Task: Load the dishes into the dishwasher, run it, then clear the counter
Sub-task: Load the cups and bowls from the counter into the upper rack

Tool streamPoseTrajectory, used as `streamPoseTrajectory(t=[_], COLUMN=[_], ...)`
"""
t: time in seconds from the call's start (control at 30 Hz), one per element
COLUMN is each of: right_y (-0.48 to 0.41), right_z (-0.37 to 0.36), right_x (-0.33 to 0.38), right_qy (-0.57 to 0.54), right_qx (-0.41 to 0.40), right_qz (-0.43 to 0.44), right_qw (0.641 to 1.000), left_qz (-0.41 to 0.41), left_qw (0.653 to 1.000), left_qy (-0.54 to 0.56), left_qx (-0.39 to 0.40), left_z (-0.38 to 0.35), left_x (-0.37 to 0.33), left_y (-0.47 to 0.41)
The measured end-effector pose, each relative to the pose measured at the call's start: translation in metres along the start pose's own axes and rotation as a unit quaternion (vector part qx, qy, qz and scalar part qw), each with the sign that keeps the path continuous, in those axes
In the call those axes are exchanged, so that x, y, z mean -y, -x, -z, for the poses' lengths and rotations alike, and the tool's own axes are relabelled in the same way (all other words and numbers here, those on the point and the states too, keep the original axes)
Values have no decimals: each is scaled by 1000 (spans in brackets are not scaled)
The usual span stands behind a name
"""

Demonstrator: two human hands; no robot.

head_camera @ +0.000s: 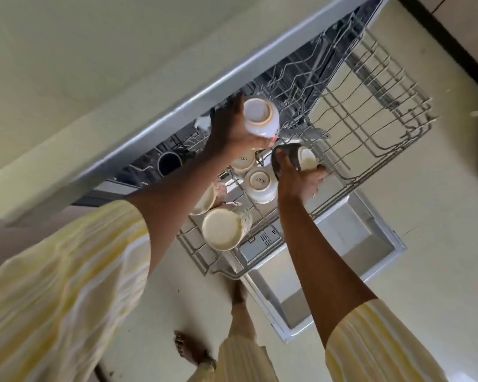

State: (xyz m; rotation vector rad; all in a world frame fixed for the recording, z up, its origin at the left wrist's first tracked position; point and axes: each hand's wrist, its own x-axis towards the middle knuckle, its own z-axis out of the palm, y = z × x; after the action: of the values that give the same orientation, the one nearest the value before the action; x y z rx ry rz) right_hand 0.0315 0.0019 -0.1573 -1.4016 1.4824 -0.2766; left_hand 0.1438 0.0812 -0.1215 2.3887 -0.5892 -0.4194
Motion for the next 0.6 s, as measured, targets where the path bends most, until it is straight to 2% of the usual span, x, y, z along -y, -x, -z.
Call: streamPoseTrajectory(t=[0.1, 0.27, 0.4, 0.6], right_y=[-8, -16, -16, -19], right_z=[-11, -22, -28, -30], right_x=[4, 4, 2, 6], right_qy=[11, 9, 20, 41], right_qx=[-12, -8, 12, 31], right_qz=[-17, -39, -24, -34], right_qw=[1000, 999, 999, 998], left_qz=[19, 25, 25, 25], left_qw=[996, 991, 988, 988], left_qy=[-83, -114, -135, -141], left_qx=[30, 61, 71, 50], left_z=[-13, -26, -32, -46], left_x=[-2, 2, 11, 13], left_y=[-20, -36, -43, -45])
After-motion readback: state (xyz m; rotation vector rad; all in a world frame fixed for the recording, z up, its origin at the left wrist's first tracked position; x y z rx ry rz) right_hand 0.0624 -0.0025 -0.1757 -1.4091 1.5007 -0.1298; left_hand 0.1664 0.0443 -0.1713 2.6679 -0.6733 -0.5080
